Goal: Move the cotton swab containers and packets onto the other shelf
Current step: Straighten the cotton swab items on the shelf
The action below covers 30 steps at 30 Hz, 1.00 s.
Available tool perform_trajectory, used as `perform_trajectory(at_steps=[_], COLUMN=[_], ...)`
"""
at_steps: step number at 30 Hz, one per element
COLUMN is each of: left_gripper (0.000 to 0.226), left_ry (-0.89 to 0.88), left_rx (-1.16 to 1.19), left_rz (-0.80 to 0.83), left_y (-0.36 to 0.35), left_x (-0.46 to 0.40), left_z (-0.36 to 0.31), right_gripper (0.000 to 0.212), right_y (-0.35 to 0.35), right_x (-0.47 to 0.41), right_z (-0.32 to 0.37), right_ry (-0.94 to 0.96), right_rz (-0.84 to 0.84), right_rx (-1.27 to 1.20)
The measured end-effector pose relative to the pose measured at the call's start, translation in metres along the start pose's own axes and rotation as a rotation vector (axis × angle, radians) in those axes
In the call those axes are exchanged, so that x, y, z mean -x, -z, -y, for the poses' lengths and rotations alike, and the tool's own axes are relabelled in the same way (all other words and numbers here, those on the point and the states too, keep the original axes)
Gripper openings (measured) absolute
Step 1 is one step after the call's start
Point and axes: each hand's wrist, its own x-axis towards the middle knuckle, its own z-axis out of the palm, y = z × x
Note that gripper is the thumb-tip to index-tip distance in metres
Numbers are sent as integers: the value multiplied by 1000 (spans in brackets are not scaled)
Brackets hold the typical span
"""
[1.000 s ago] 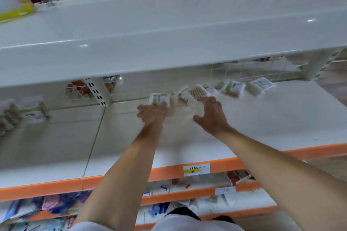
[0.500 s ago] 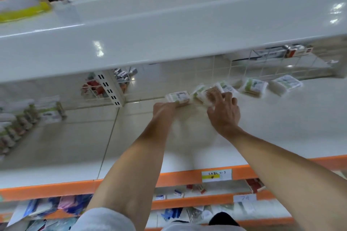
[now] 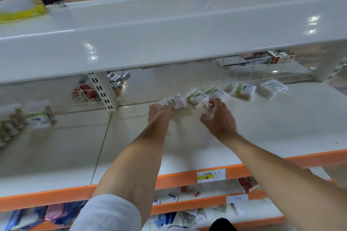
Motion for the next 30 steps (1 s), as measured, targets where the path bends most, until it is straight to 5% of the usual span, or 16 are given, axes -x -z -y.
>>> perform_trajectory(at_steps=[3, 7, 15, 22, 30], left_gripper=[38, 40, 24, 22, 29], left_ry=[3, 23, -62, -104, -139], left_rx=[32, 188, 411, 509, 666], left_rz=[14, 57, 82, 193, 144], left_y=[4, 4, 23, 61, 84], left_x=[2, 12, 38, 55, 67], left_z=[0, 0, 18, 34, 67], right_gripper=[38, 29, 31, 49, 24], right_y=[11, 20, 26, 26, 19], right_x=[1, 3, 4, 0, -2], right_z=[2, 5, 3, 14, 28], right_ry=[-191, -477, -567, -369, -371], right_rz=[6, 151, 338, 455, 527], right_rx=[-484, -946, -1151, -1003, -1003])
